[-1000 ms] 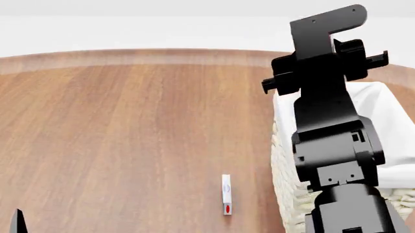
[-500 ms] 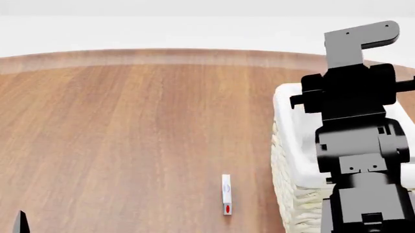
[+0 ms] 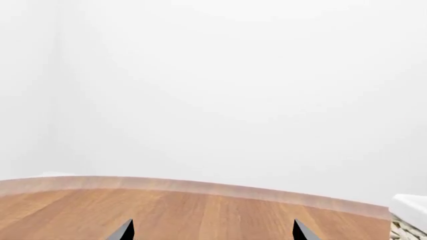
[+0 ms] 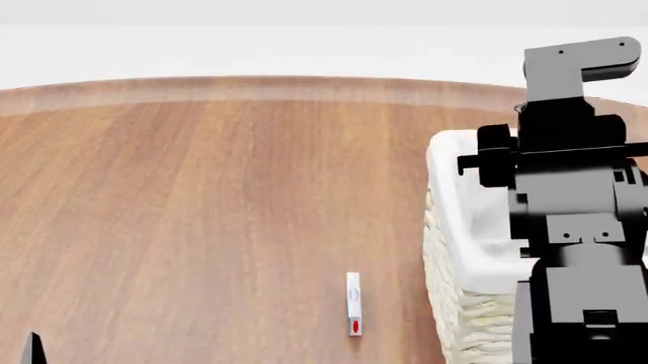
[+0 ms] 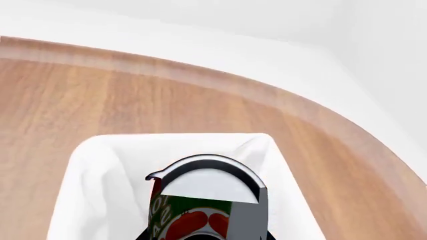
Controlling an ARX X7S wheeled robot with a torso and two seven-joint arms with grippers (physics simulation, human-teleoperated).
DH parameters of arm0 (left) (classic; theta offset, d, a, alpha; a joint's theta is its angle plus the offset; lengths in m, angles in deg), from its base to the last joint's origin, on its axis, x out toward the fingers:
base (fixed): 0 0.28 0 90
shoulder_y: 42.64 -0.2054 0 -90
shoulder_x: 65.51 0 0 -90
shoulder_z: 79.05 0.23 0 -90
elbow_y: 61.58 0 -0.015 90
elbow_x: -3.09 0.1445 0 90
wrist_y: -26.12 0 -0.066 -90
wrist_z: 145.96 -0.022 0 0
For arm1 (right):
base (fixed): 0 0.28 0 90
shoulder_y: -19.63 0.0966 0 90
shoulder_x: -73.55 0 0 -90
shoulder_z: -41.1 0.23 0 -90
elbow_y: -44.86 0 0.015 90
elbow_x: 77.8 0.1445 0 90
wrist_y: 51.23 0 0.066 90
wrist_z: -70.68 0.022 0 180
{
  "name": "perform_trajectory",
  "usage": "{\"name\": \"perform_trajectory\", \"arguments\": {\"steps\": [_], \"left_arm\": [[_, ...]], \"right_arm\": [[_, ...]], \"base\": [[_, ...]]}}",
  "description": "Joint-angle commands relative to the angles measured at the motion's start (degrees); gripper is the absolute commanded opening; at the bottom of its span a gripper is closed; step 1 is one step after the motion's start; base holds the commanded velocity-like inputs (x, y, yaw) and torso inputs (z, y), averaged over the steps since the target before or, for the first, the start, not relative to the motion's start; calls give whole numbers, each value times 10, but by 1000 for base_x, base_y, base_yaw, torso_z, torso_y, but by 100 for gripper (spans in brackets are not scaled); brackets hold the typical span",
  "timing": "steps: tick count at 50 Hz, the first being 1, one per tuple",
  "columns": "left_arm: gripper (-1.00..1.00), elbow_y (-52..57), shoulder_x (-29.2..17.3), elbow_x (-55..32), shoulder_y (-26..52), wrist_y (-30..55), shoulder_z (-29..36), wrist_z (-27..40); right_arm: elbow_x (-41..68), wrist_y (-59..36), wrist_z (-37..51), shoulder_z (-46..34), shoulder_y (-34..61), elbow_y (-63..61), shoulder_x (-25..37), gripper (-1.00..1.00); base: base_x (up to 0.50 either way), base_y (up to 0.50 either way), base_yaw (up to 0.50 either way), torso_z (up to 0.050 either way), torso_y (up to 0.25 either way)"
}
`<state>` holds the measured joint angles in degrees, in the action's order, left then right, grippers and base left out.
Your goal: Pick up the tomato sauce, and put it in the basket.
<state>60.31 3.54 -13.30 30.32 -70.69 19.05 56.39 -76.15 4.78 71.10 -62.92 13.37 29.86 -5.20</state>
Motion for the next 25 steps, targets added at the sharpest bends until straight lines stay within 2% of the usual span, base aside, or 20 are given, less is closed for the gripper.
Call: {"name": "perform_trajectory", "arguments": {"steps": [1,17,25], "left_arm": [[100,-4,-1,0,-4,-7,1,1],[100,0,-4,0,-3,-2,2,6],[100,1,-5,-1,-5,-2,1,9]], "right_arm": [[-15,-41,-12,8,-3,0,3,-100],[-9,-58,14,53,-13,0,18,-100],[-18,-61,12,50,-21,0,18,-100]], "base": [[0,0,0,0,0],[0,0,0,0,0],[0,0,0,0,0]]}}
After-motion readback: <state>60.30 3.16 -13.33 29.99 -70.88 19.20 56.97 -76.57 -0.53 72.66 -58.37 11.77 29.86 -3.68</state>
